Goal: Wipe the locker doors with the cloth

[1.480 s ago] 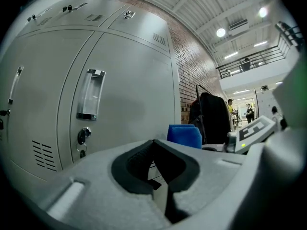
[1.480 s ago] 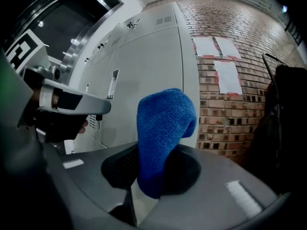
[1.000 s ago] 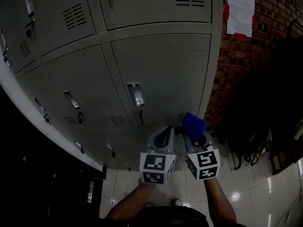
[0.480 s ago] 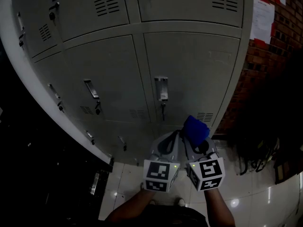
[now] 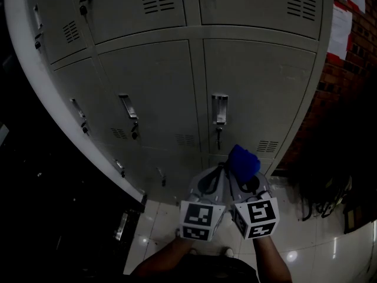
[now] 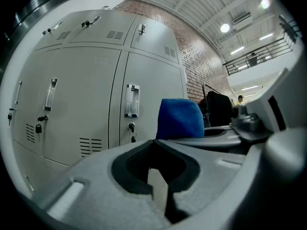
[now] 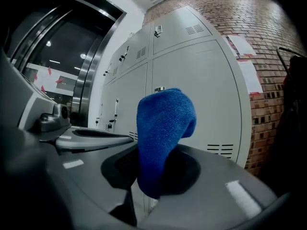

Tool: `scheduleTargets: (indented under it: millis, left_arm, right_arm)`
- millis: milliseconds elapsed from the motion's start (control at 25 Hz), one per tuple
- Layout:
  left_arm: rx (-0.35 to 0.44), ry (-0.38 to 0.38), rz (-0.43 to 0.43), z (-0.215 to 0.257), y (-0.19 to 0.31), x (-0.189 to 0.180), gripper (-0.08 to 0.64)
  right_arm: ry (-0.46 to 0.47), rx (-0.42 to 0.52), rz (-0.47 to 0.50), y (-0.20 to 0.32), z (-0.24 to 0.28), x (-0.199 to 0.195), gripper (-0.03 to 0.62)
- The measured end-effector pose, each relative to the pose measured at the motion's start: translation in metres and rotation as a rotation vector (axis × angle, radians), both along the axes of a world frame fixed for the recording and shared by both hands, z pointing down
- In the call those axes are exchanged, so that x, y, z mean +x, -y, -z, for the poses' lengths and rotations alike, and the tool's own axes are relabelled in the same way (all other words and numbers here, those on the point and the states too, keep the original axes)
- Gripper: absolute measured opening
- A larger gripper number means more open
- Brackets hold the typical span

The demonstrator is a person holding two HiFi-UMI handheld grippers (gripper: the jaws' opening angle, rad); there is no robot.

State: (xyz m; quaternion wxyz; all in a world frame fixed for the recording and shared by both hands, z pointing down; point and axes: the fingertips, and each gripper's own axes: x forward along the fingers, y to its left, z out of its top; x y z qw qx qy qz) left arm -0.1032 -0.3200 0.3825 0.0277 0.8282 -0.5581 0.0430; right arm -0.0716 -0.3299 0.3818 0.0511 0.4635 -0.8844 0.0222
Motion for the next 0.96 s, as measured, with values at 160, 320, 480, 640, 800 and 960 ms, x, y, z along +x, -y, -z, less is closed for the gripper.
scheduleTargets:
  millis: [160,320,480,640,800,960]
  left_arm:
    - [-0.002,-0.002,-0.01,-0.001,0.0,0.0,0.003]
    - [-0.005,-0.002,-0.023,-0.003,0.002,0.004,0.003]
    - [-0.004,0.002,-0.036,-0.004,0.004,0.008,0.003]
    - [-0.009,0.004,-0.045,-0.005,0.005,0.012,0.003]
    - [-0.007,0.005,-0.049,-0.004,0.005,0.013,0.003]
    - [-0.005,0.005,-0.049,-0.003,0.006,0.012,0.003]
  right_arm:
    - [-0.003,-0.001,-0.013,0.002,0.0,0.002,0.08]
    - [-0.003,-0.003,-0.02,0.003,-0.001,0.004,0.08]
    - [-0.003,-0.003,-0.029,0.005,-0.003,0.008,0.08]
    - [-0.001,-0.001,-0.036,0.006,-0.002,0.01,0.08]
    - [0.001,-0.001,-0.037,0.006,-0.002,0.011,0.08]
    - [0.003,0.0,-0.039,0.006,-0.001,0.01,0.08]
